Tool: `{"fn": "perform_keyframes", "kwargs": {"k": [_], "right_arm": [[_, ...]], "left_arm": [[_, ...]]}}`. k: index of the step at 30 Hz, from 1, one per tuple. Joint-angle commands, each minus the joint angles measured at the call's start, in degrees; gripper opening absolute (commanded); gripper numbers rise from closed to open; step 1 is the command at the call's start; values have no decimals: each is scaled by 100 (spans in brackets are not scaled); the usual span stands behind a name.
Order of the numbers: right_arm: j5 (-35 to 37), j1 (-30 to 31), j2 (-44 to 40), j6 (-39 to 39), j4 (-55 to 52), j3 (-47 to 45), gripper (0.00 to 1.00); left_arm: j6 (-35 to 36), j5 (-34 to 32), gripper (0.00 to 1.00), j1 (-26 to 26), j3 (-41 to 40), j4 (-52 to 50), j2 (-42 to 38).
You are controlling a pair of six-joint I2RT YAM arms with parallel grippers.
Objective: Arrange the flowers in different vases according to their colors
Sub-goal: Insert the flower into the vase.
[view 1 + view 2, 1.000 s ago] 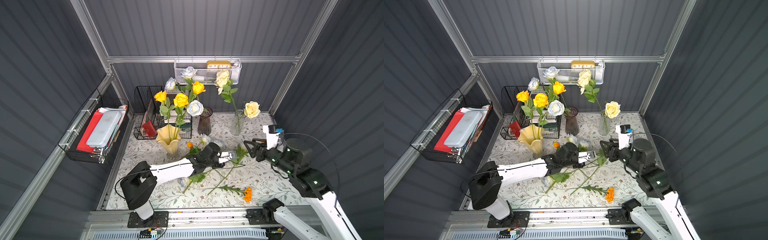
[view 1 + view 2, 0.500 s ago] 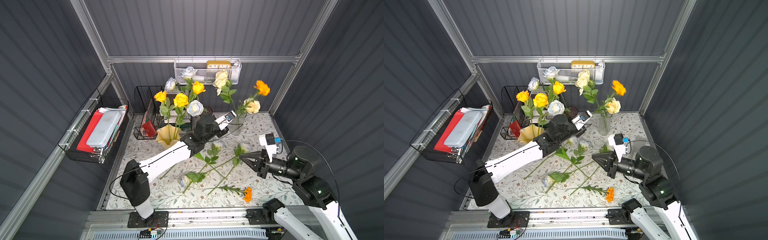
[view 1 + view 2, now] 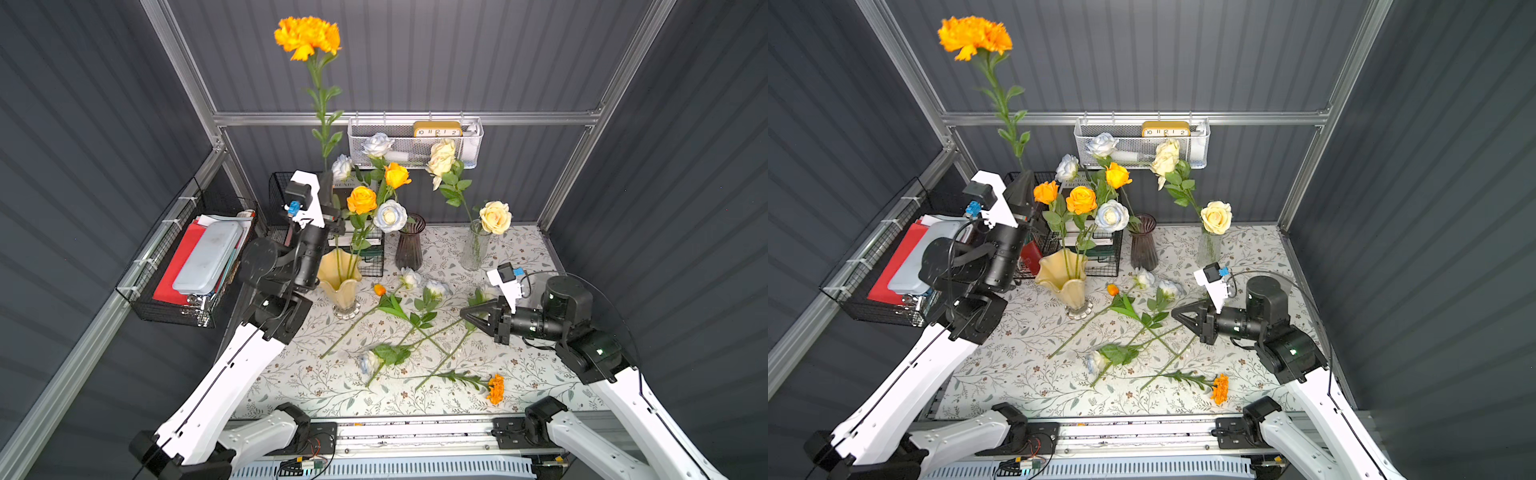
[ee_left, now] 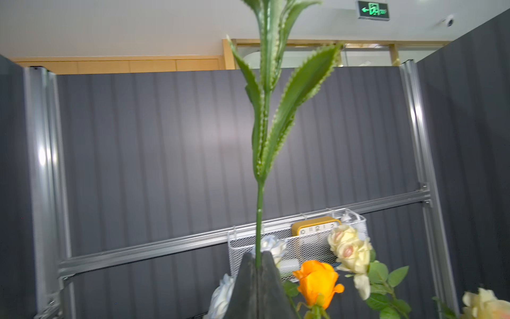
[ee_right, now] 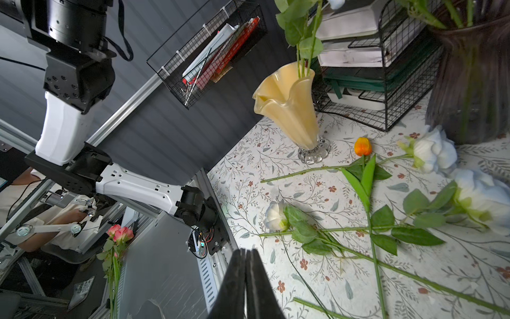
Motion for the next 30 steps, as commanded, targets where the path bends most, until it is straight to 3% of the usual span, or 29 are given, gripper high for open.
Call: {"fn": "perform_keyframes", "kwargs": {"k": [1,8,20,22,23,24,30], "right_arm": [[34,57,87,-149,284,-62,8],[174,83,249,-210,324,-245,9],[289,101,358,-311,348,-398,10],[323,100,392,-319,349,-406,11],[332,100,402,-320,347,-406,12],[337,101,414,-327,338,-406,13],[410,101,479,-346,327,-372,16]], "left_arm": [[-795,511,0,610,-554,194,26],[-1578,1344,0,1391,-1545,1211,263],[-1804,1332,2,1398,-2713,2131,669],[-1925,1406,20,1398,-2856,2129,660],[-2008,1478,39,1395,-2919,2101,630],[-2106,1505,50,1390,-2963,2002,589],[-2380,1398,71,1381,-2934,1385,325]]}}
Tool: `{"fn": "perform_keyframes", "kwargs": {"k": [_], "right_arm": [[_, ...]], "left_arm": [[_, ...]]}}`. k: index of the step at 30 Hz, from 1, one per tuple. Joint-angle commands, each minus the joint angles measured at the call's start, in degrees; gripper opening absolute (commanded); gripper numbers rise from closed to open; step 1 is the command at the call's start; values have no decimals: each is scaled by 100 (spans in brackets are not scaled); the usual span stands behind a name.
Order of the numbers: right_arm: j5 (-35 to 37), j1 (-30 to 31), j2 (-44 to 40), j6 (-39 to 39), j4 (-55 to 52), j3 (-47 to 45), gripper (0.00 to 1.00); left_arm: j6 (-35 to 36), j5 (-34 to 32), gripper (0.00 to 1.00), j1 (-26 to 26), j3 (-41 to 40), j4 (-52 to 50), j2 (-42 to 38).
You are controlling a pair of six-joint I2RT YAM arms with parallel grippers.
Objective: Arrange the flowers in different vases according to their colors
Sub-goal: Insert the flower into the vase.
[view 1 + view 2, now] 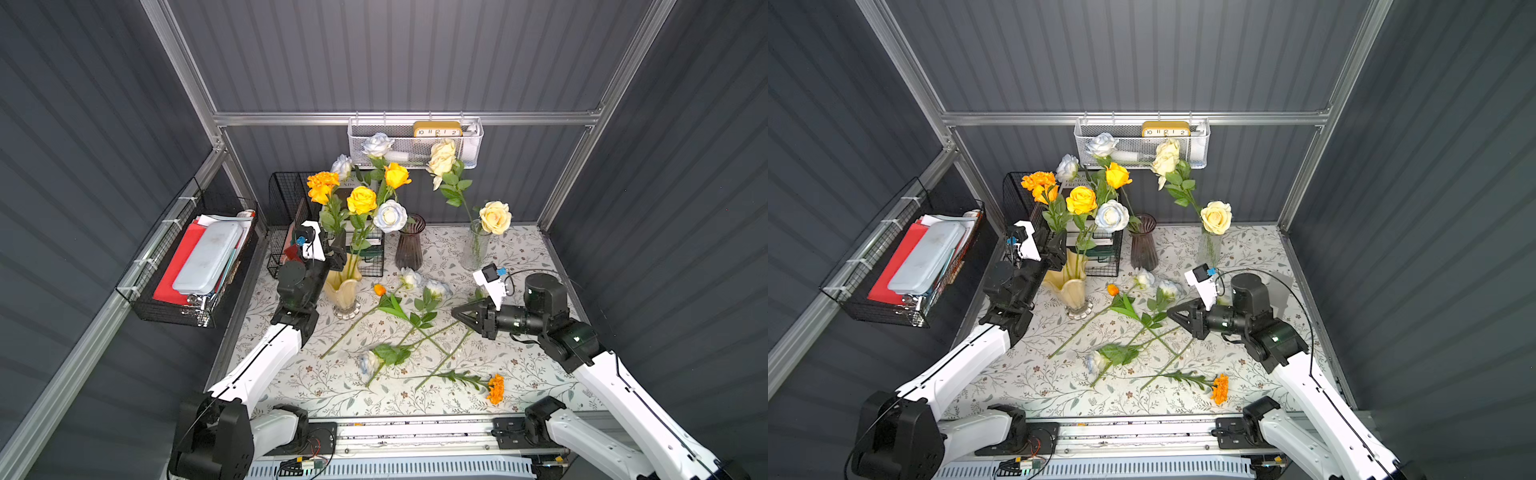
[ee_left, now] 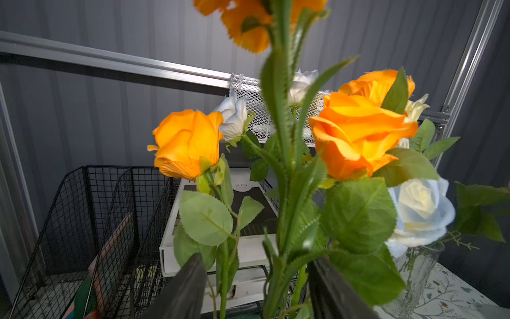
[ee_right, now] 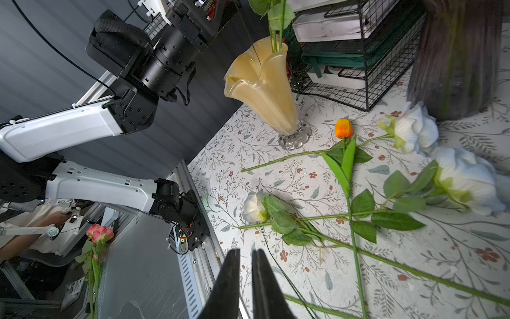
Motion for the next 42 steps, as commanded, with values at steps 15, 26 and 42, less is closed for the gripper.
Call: {"fn": "perform_keyframes", "kwargs": {"k": [15,26,42], "right_arm": [[340,42,43,-89,55,-139,25],[1475,-398,488,595,-342,-96,31],[1214,-1222,541,1170,-62,-767,30]], "left_arm": [[-760,-1300,99,-1465,533,-2686,-1029],[-418,-627,95,-3676,602,-4297,-711],[1877,-868,95,-4771,1079,-5243,1524]]}}
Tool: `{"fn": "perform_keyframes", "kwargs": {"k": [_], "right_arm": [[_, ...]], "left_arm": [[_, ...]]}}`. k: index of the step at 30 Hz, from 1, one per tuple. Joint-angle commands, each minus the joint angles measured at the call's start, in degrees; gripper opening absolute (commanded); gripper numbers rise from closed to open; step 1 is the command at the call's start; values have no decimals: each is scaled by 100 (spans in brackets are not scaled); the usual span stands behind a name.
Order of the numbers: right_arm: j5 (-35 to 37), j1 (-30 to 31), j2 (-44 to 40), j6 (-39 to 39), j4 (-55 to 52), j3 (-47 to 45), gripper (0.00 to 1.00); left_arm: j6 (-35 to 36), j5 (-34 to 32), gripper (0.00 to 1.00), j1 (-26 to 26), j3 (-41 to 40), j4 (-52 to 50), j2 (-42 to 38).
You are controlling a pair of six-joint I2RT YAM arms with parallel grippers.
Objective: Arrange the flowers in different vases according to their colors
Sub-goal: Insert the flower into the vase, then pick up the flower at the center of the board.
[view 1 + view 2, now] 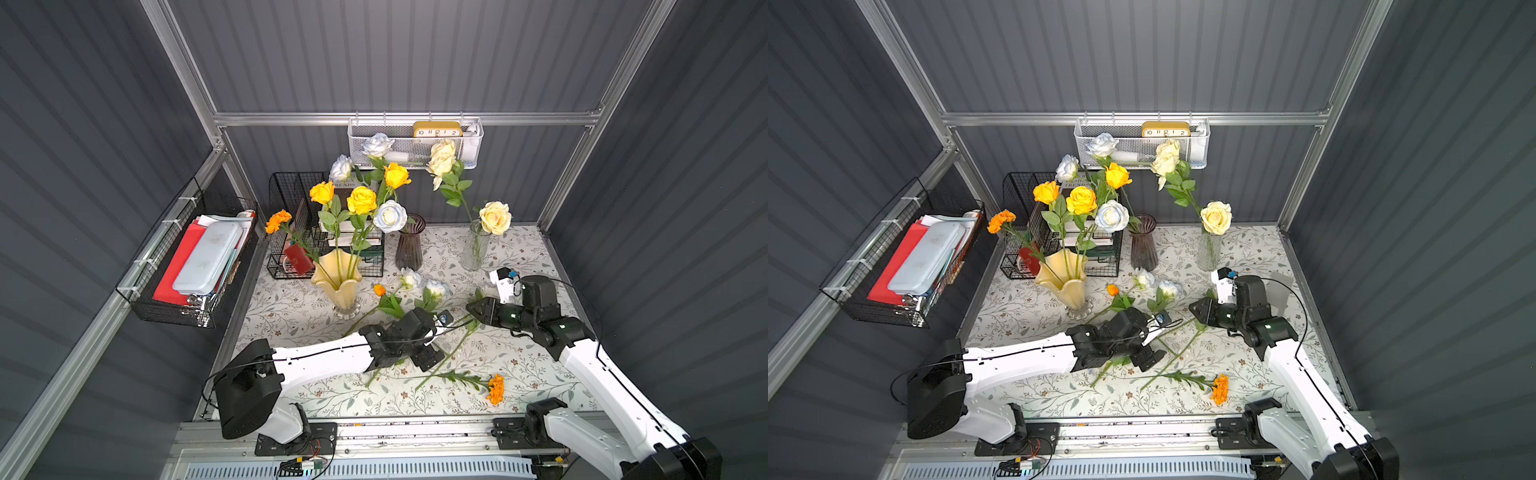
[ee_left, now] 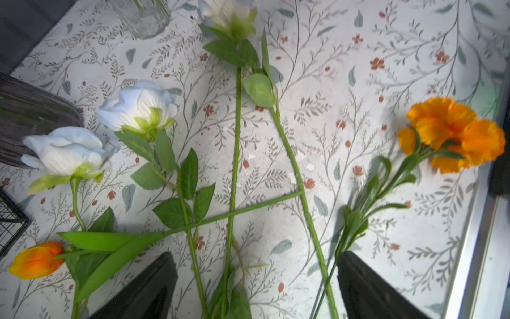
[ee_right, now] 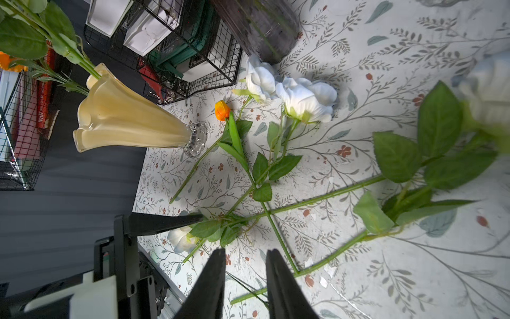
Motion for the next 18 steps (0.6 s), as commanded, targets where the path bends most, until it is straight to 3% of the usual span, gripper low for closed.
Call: {"fn": "perform_keyframes", "kwargs": {"k": [1,9,13,18], "right_arm": [[-94,-84,-49,5,92,-133,30],[-319,-116,182,-54,284,-274,29],[-266,-125,334,-125,111,-222,29],[-169,-183,321,-57,100,-256,29]], "left_arm": [[645,68,95,14,-148,-215,-317],[668,-40,94,20,-370,-265,-143],[292,-141,94,67,-219,70,111],[106,397,94,77,266,450,815]]}}
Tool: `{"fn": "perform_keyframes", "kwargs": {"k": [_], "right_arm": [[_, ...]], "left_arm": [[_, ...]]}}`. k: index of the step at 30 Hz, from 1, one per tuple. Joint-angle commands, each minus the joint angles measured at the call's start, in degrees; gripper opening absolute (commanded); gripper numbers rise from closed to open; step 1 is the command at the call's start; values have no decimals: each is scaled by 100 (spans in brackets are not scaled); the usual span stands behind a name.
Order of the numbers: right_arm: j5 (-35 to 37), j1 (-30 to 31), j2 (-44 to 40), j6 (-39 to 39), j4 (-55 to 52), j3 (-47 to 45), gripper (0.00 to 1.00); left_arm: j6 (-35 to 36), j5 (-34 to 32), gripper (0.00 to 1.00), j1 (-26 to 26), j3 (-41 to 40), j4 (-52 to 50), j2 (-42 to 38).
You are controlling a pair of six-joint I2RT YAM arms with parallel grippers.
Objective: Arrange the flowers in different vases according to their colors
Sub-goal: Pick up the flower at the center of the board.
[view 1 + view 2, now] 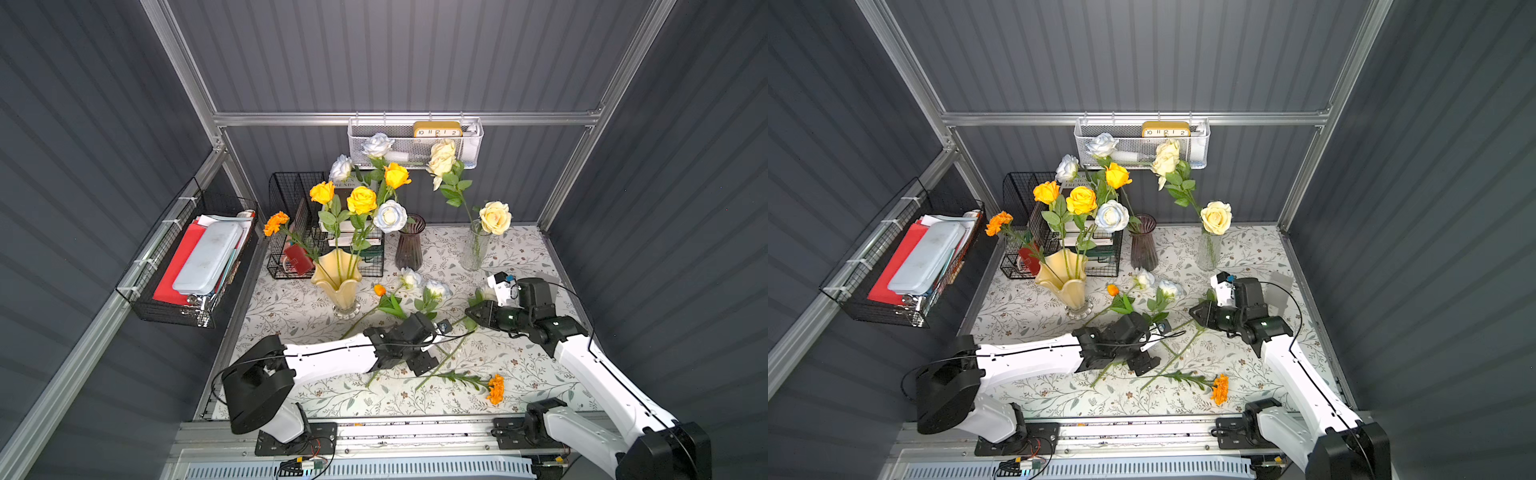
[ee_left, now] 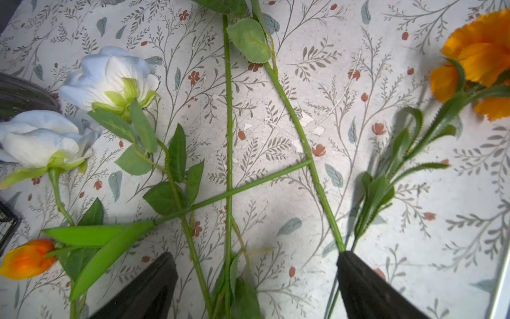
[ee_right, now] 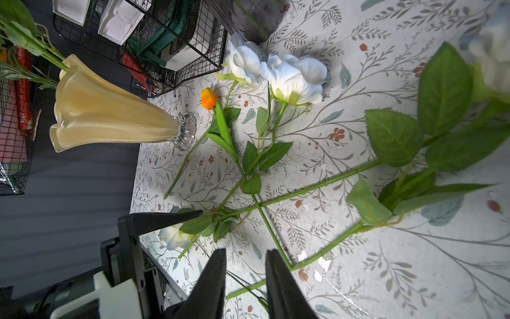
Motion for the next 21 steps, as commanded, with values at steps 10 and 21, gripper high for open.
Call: {"fn": "perform_keyframes", "kwargs": {"k": [10,21], "right_arm": [[159,-578,-476,27,-228,-206,30],[-871,-730,-477,-260,-96,-314,30]], "left_arm": [[-438,153,93,428,1357,389,1457],[-1694,221,91,846,1484,-54,1221]]}}
